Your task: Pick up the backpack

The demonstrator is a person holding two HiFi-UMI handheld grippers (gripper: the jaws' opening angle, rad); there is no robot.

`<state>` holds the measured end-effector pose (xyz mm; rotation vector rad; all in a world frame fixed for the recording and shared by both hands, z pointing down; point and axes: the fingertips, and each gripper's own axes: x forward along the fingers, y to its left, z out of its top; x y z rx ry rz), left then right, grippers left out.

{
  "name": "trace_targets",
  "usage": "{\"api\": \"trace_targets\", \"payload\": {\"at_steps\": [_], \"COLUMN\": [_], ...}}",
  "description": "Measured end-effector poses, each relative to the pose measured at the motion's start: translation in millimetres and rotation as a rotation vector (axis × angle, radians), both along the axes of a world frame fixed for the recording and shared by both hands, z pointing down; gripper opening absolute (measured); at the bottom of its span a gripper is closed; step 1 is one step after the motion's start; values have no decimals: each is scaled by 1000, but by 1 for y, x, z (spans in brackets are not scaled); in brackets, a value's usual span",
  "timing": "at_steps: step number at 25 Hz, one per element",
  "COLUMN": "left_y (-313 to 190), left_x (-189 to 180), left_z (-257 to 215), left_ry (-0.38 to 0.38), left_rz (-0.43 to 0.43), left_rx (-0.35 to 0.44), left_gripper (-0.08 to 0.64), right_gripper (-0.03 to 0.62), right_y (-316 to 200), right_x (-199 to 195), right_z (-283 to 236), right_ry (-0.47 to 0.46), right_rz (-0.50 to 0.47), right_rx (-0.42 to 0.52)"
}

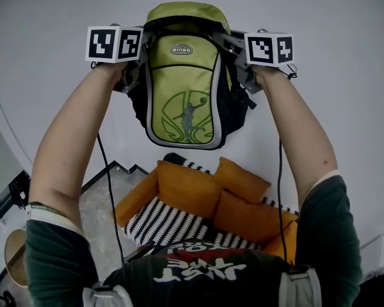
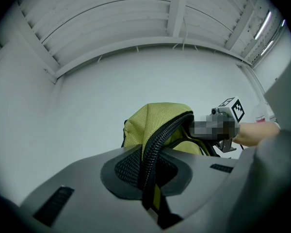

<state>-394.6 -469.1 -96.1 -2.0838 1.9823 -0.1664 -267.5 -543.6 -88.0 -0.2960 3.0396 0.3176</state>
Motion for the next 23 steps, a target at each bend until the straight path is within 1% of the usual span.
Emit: {"api": "trace_targets", "payload": {"at_steps": [14, 23], "left_y": [4, -3], "left_x": [2, -1], "left_z": [0, 0], "left_ry": [4, 12], "left_rz": [-15, -18], "left_rx": [0, -6], "left_gripper": [29, 29], "right_gripper": [77, 77], "right_y": [4, -3], "right_x": [1, -1], "right_z": [1, 1], "right_ry": [7, 16], "right_rz": [-11, -9], "right_rx": [5, 2]}}
